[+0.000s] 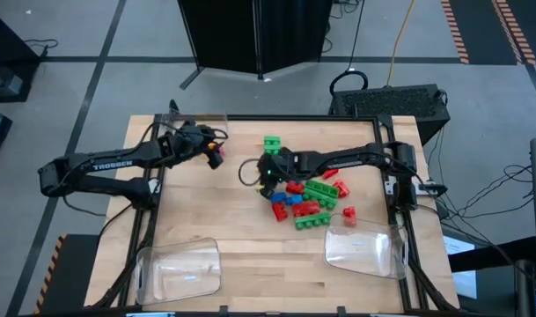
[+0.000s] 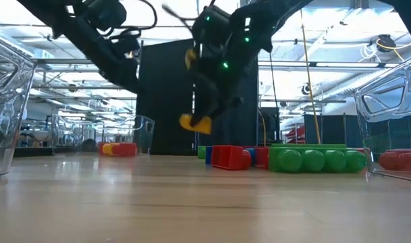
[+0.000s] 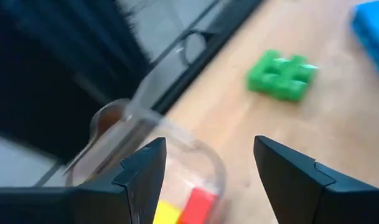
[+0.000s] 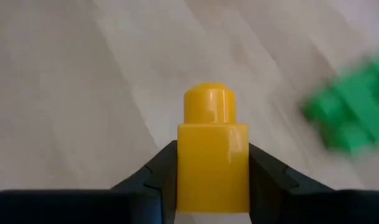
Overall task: Sort blocks by size
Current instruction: Put the one-stud yellow game piece into the top transparent bin
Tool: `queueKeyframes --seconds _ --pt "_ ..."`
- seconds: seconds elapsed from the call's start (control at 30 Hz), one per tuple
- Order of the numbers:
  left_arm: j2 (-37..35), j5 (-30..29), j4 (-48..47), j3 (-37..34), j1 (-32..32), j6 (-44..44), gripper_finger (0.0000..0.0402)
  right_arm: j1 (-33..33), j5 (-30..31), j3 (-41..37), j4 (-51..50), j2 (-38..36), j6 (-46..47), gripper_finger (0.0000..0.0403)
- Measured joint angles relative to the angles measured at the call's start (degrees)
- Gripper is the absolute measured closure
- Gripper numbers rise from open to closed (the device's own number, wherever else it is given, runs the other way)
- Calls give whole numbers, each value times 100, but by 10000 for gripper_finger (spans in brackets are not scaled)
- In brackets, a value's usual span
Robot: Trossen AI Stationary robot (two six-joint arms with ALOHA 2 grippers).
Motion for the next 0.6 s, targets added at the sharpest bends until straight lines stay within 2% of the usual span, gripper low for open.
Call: queueKeyframes --seconds 0.13,0.23,0.43,0.6 --pt "0 662 251 0 -245 451 158 -263 -868 1 417 -150 -544 284" --pt "0 1010 353 0 -488 546 158 -387 -1251 2 367 -176 -834 282" --pt "0 1051 502 0 -1168 520 158 -515 -2277 2 292 -176 -1376 282" --pt "0 1047 552 2 -1720 1173 158 -705 -3129 2 411 -176 -1666 282"
